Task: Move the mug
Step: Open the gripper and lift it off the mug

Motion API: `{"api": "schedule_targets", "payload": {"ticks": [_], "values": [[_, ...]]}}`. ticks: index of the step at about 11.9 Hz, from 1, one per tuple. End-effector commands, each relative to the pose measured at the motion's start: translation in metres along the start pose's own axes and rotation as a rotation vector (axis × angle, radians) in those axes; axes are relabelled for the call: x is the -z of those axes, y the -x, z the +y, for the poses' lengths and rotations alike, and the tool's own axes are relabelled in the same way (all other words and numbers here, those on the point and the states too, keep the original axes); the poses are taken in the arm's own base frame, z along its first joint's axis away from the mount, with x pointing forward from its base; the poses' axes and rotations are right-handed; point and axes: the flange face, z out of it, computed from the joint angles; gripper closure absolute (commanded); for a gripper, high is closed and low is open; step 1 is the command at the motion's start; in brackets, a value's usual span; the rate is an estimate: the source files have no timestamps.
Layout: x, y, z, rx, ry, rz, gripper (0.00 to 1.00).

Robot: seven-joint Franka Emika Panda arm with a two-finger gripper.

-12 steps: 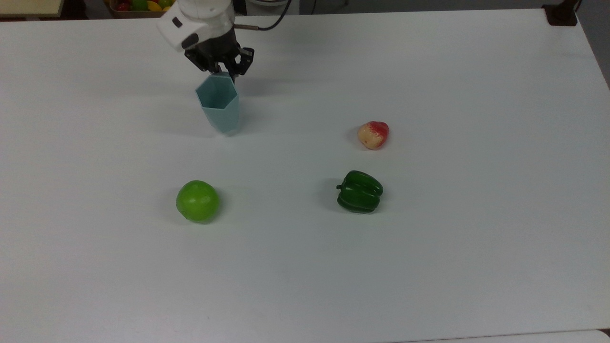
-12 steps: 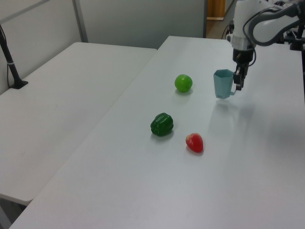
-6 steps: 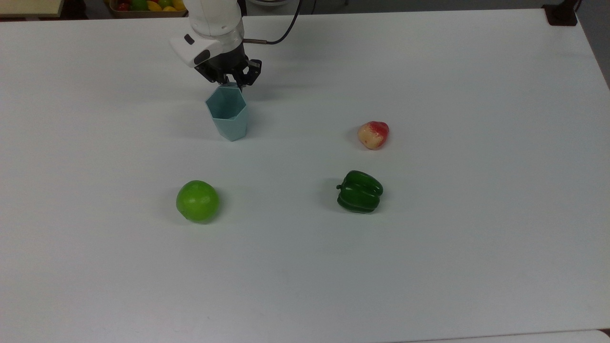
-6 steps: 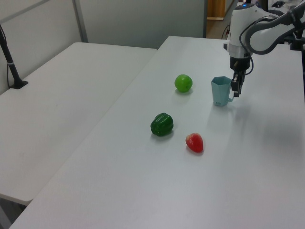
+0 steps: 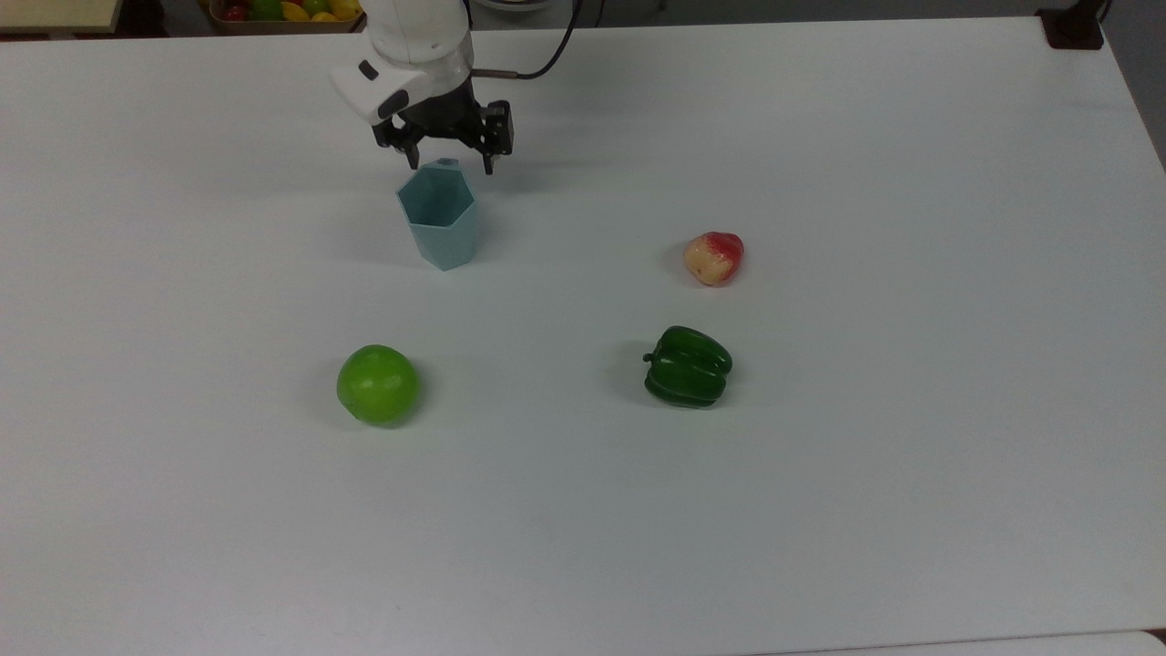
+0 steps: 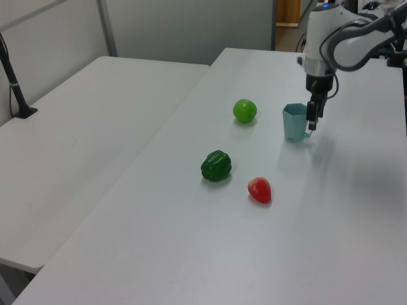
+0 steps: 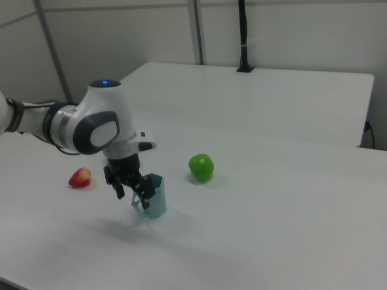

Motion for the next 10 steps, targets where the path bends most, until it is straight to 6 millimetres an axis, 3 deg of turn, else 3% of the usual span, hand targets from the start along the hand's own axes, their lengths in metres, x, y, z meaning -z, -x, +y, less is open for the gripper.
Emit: {"api": "schedule_targets", "payload": {"ticks": [1, 3, 4, 10], "values": [[0.094, -0.011, 0.002, -0.065, 0.005, -0.003, 0.00], [0.163, -0.018, 0.022, -0.110, 0.005, 0.016, 0.00], [0.185, -0.015, 0.031, -0.125, 0.004, 0.005, 0.00], [0.224, -0.011, 0.076, -0.194, -0.007, 0.046, 0.00]]}}
